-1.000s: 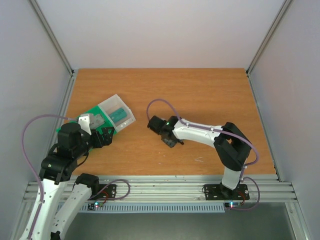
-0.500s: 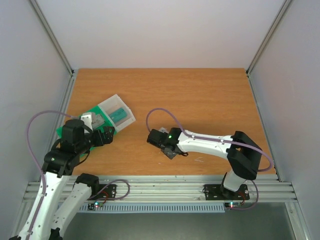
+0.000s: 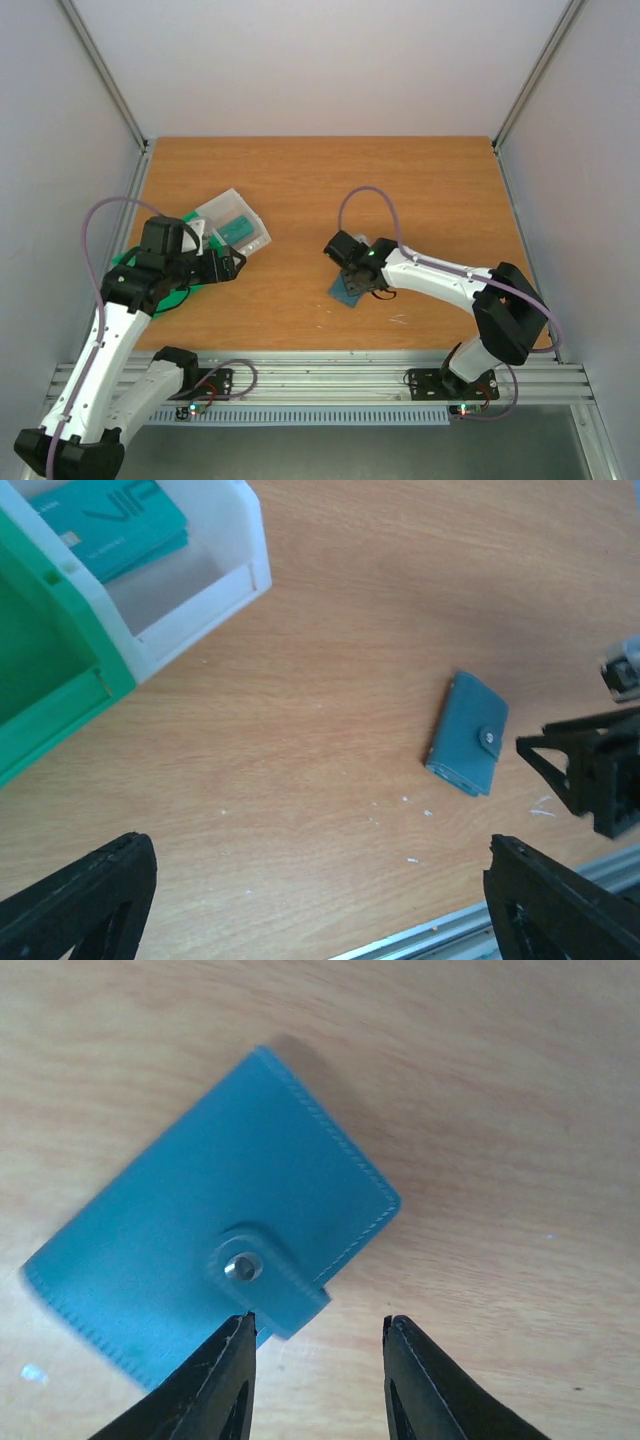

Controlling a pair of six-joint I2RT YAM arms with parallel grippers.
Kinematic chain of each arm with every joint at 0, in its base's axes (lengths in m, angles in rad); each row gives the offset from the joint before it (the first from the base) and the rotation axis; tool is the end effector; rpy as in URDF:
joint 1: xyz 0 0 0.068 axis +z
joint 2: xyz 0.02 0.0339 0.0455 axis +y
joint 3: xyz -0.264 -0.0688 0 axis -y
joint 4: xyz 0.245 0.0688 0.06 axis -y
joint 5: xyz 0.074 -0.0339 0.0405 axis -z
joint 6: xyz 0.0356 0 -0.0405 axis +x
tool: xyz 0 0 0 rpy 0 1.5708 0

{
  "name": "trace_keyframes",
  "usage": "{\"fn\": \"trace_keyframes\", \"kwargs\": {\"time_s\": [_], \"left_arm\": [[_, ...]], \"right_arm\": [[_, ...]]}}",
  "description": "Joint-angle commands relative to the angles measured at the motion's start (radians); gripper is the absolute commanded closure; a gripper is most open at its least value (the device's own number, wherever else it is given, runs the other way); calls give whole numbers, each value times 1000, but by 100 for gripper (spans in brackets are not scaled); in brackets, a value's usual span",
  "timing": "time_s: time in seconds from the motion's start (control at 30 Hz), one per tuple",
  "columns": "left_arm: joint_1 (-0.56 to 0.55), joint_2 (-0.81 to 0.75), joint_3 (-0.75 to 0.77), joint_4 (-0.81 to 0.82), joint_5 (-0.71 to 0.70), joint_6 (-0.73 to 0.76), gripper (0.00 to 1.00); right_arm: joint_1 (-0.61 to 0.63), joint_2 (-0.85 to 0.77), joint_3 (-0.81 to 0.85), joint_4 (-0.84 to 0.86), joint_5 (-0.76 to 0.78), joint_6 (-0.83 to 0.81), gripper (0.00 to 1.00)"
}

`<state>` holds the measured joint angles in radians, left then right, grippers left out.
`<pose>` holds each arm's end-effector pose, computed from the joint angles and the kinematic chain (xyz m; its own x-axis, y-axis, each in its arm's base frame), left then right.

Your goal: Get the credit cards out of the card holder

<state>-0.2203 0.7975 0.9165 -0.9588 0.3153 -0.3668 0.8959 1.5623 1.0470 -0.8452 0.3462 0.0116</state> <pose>0.1379 -0.0422 0.3108 -0.8251 -0.1646 -0.5404 0.1220 0.8821 -0.4549 0.1862 0.2134 0.2038 -0.6190 -0.7561 -0.2126 -0.6831 0.6519 -0.3294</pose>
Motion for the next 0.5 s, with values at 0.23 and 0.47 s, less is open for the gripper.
{"fn": "trace_keyframes", "kwargs": {"time_s": [0.23,0.47], "left_arm": [[-61,18,-58,123,163,-89,19],[-105,13,-144,235,186,-157,26]], "right_arm": [[-294,20,-171,367,-424,224,61],[-294,120,-139,453,-562,150,61]]}}
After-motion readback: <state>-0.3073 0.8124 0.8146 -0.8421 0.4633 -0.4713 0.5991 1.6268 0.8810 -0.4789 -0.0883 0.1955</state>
